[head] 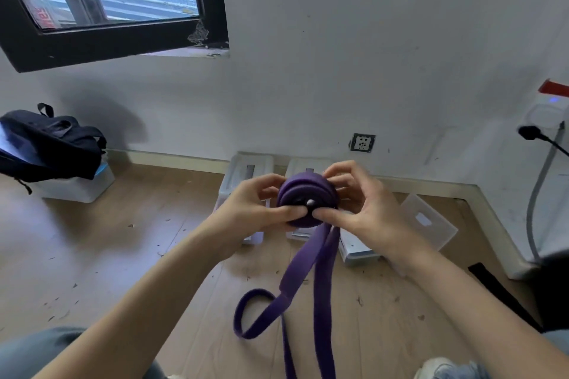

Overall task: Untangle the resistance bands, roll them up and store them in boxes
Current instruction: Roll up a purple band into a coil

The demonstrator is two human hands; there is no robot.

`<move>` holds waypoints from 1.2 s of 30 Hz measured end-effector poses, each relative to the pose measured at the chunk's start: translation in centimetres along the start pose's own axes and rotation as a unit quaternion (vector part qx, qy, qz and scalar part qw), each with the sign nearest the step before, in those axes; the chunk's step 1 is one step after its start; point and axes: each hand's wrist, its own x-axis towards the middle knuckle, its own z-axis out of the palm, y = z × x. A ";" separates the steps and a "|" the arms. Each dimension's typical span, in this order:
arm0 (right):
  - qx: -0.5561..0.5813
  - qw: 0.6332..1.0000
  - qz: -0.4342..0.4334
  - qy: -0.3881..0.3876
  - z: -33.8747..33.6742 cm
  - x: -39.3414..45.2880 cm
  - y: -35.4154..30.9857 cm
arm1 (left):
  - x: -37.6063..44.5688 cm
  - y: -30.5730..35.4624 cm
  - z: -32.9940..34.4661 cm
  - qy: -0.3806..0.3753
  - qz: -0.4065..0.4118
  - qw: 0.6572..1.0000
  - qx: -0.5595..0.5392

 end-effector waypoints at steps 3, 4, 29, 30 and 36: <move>-0.101 0.993 -0.026 -0.059 -0.5 0.0 0.0 | 0.1 0.4 -0.3 -0.052 -0.005 0.993 0.103; -0.125 0.988 -0.041 -0.081 -0.5 0.0 0.1 | 0.1 0.5 -0.3 -0.054 -0.004 0.990 0.130; 0.064 0.998 0.002 -0.023 -0.7 -0.1 -0.6 | -0.3 0.6 0.5 -0.020 0.012 0.999 -0.040; 0.108 0.994 0.020 -0.013 -0.7 0.0 -0.6 | -0.3 0.7 0.4 -0.001 0.022 0.998 -0.066; 0.093 0.995 0.019 0.034 -0.4 0.0 -0.4 | 0.1 0.8 0.1 -0.007 0.030 0.999 -0.041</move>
